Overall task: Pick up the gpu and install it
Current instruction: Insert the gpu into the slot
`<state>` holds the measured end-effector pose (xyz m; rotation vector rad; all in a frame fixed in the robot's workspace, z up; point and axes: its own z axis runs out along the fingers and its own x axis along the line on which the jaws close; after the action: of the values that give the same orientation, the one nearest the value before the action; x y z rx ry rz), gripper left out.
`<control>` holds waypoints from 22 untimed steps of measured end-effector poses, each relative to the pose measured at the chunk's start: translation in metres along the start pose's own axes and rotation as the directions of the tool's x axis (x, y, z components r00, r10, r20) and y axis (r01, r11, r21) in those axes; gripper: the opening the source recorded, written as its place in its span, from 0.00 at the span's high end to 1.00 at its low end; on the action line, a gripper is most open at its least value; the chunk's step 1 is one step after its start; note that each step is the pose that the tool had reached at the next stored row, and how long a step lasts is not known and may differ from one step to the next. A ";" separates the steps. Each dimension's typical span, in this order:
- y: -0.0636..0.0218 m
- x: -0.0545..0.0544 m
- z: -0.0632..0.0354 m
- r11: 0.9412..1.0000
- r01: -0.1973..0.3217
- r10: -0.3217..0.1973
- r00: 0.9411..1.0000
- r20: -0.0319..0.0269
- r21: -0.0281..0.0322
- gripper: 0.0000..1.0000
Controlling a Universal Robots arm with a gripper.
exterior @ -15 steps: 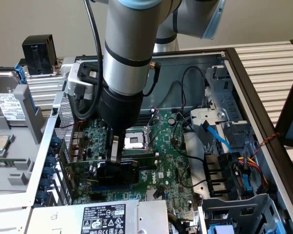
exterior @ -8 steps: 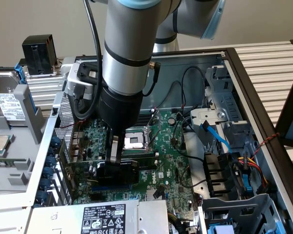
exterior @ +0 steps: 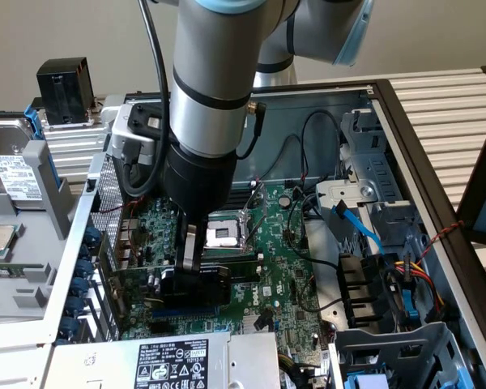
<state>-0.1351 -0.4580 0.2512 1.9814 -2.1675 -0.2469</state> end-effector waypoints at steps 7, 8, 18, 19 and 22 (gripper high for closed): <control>0.0000 0.000 0.0000 1.000 0.000 0.000 1.000 -0.001 0.003 0.74; 0.0000 0.000 0.0000 1.000 0.000 0.000 1.000 -0.001 0.003 0.74; 0.0010 0.000 0.0006 1.000 -0.001 0.001 1.000 -0.001 0.007 0.74; 0.0011 0.000 0.0006 1.000 -0.001 0.001 1.000 -0.001 0.008 0.74; 0.0011 0.000 0.0006 1.000 -0.001 0.001 1.000 -0.002 0.011 0.74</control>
<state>-0.1363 -0.4579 0.2509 1.9858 -2.1734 -0.2336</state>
